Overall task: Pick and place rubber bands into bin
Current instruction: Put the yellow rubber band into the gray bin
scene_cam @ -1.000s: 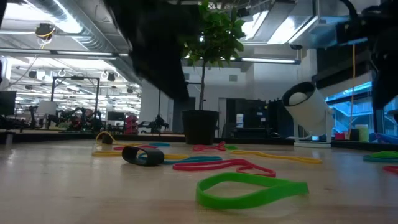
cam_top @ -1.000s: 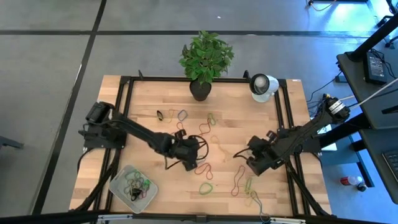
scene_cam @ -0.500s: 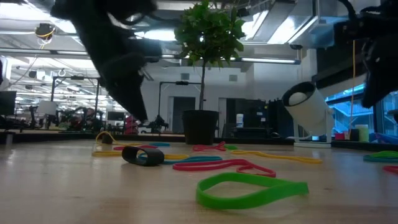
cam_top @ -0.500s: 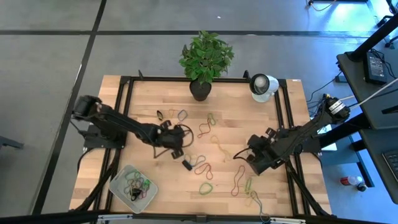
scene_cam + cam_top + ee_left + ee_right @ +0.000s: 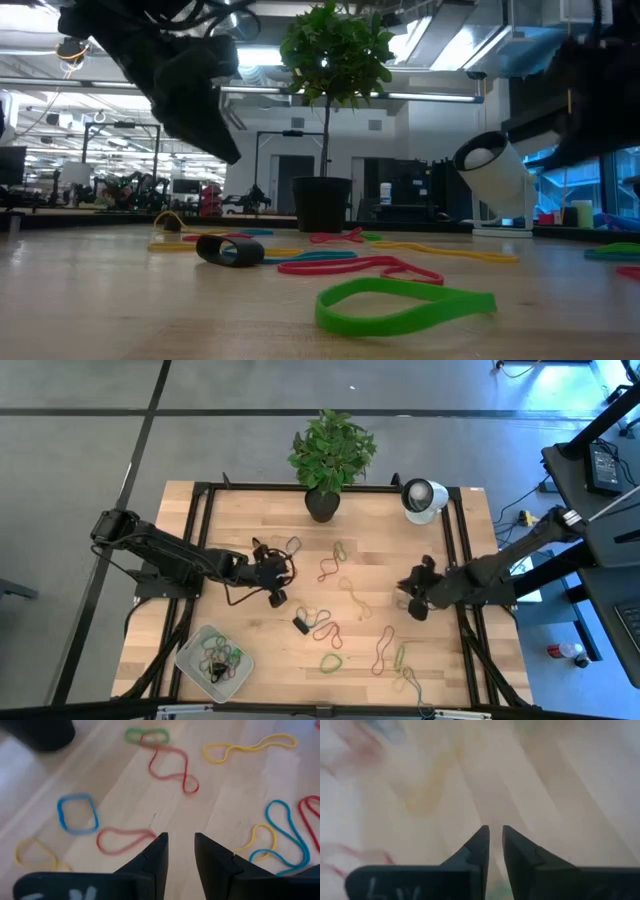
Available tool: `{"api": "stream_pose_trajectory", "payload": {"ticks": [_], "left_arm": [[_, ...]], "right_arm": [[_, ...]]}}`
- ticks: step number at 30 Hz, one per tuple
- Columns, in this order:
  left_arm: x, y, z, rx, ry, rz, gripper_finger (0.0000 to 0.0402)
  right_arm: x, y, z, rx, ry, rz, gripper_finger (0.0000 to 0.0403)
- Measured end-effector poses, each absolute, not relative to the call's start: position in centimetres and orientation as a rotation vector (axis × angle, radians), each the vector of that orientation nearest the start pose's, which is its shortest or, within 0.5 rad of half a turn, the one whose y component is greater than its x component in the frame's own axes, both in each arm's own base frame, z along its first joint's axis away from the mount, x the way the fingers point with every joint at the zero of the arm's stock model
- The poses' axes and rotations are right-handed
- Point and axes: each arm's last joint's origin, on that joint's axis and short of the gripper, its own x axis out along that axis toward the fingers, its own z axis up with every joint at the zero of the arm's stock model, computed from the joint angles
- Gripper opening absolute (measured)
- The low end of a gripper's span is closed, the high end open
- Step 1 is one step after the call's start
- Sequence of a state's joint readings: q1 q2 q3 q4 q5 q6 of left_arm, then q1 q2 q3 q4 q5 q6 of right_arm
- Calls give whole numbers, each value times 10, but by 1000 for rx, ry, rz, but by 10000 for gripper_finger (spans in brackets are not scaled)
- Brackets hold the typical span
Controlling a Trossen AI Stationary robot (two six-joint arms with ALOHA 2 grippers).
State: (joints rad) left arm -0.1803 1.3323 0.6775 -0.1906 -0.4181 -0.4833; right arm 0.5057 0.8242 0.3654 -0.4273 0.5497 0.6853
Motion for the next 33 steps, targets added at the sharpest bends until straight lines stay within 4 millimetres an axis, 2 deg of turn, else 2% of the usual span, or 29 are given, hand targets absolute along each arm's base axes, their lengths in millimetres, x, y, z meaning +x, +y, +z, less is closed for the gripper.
{"api": "stream_pose_trajectory", "payload": {"ticks": [5,8,13,17,22,33], "left_arm": [[249,-27,189,-138,715,496,102],[246,-17,185,-207,761,526,112],[232,6,174,-414,913,673,142],[220,19,170,-439,1000,805,175],[215,31,169,-469,984,913,204],[202,59,166,-548,1055,1036,194]], "right_arm": [[138,51,170,238,283,-190,39],[137,49,164,228,151,-158,36],[134,48,150,259,179,-154,36],[134,48,144,227,210,-156,35],[134,48,144,192,212,-153,36],[134,48,144,175,212,-151,36]]}}
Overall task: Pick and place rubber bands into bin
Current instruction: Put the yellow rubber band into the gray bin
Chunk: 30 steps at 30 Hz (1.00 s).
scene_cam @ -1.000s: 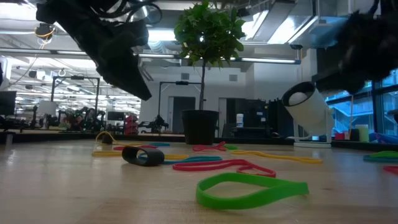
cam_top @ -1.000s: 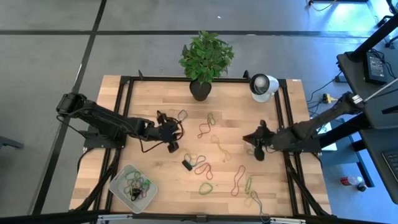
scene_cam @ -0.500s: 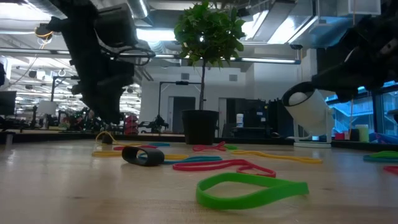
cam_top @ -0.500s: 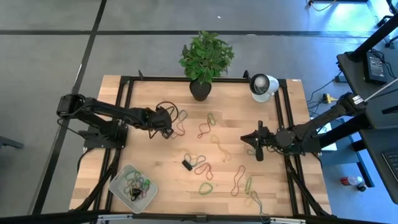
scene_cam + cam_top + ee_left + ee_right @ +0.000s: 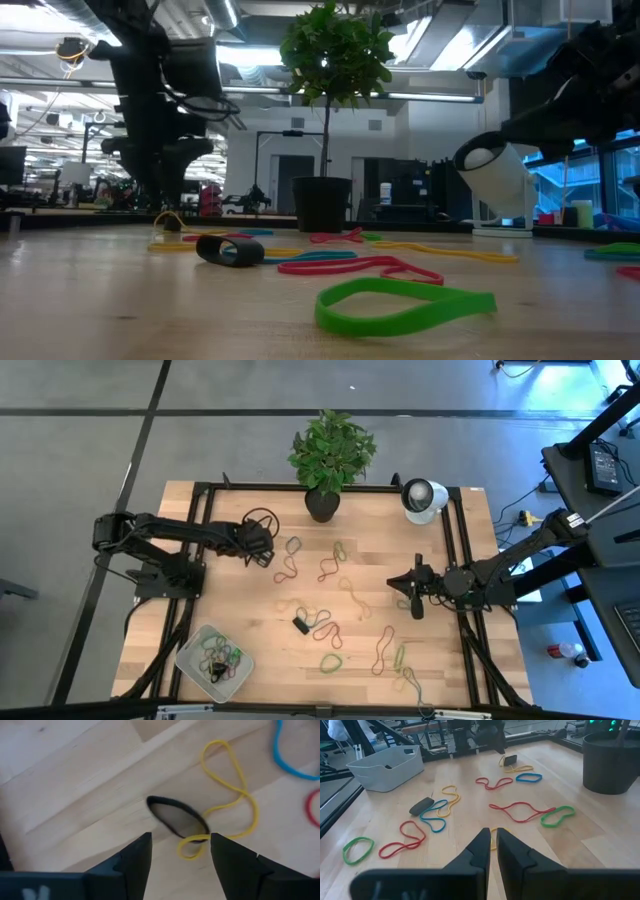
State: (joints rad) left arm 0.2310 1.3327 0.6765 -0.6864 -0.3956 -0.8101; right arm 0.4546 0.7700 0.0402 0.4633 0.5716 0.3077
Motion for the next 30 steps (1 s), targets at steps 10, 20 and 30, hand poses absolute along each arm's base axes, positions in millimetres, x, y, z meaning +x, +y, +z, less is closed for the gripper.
{"api": "stream_pose_trajectory", "payload": {"ticks": [10,20,30], "left_arm": [[200,66,163,-576,1111,1001,185],[214,68,130,-542,1263,939,178],[225,62,135,-531,1243,862,25]], "right_arm": [[134,48,144,176,212,-150,35],[134,48,144,173,212,-150,35],[134,48,144,172,213,-150,35]]}}
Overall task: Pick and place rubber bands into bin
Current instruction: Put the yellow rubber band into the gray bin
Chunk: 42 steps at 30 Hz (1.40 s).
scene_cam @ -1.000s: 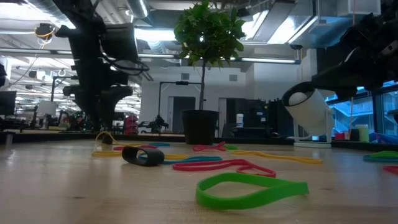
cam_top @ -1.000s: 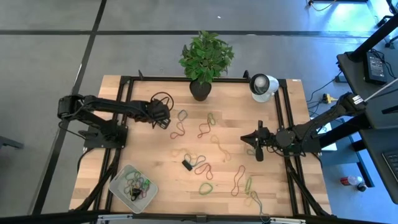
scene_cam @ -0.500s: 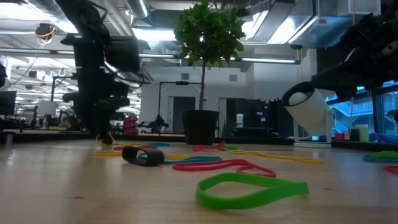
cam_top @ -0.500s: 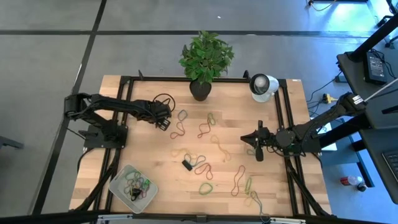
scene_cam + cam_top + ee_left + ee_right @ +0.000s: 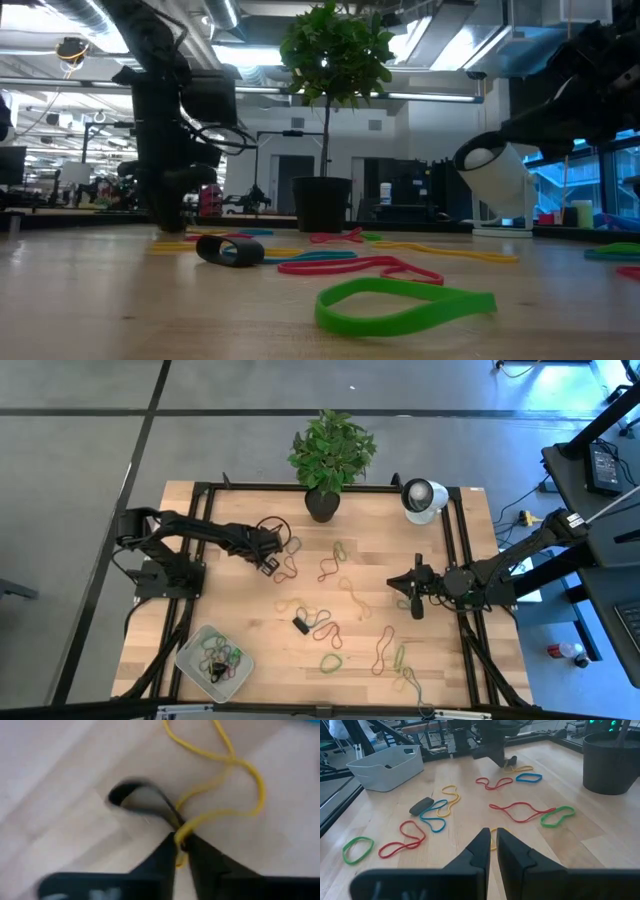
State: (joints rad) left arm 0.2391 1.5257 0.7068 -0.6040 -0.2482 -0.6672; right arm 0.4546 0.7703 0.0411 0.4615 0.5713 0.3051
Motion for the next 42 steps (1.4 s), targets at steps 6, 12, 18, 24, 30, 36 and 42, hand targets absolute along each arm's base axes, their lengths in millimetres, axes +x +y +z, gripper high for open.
{"api": "stream_pose_trajectory", "payload": {"ticks": [6,12,18,24,30,36,42], "left_arm": [[236,52,157,-609,1170,749,7],[247,28,199,-577,1058,665,5],[244,-4,246,-512,1025,679,5],[238,-17,267,-441,989,780,4],[234,-15,247,-475,1034,824,8],[224,-14,224,-502,1070,890,23],[216,-13,209,-525,1107,933,55]], "right_arm": [[135,48,145,172,213,-150,35],[135,48,145,154,214,-148,35],[135,48,146,114,203,-142,35],[136,49,153,83,140,-130,35],[137,50,160,68,76,-123,35],[137,50,160,52,78,-122,35],[137,50,160,52,78,-122,35]]}}
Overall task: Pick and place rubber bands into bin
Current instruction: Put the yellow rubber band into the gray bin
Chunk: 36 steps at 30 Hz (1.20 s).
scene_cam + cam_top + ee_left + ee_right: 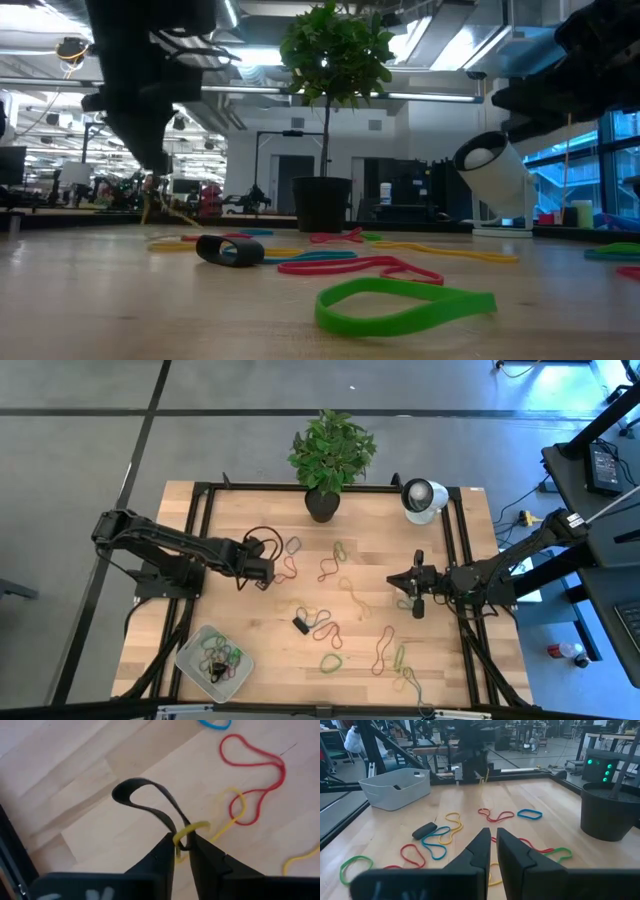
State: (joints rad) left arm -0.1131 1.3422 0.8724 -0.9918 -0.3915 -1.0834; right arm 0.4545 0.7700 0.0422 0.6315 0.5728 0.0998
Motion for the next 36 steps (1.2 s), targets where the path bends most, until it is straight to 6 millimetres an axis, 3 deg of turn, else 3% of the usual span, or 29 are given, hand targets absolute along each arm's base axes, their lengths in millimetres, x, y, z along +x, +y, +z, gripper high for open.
{"api": "stream_pose_trajectory", "payload": {"ticks": [9,14,18,23,25,31,36], "left_arm": [[214,-13,205,-525,1113,946,93],[214,-13,205,-525,1112,947,94],[214,-13,205,-522,1116,943,75],[214,-16,205,-512,1119,929,13],[215,-17,206,-516,1107,918,7],[231,-22,205,-626,1014,815,44],[241,-22,188,-637,1044,871,100]], "right_arm": [[137,50,160,52,79,-122,35],[137,50,160,51,79,-122,35],[137,50,160,50,80,-122,35],[137,50,160,48,80,-122,35],[137,50,160,47,81,-122,35],[137,50,160,46,84,-122,35],[137,50,160,45,85,-122,35]]}}
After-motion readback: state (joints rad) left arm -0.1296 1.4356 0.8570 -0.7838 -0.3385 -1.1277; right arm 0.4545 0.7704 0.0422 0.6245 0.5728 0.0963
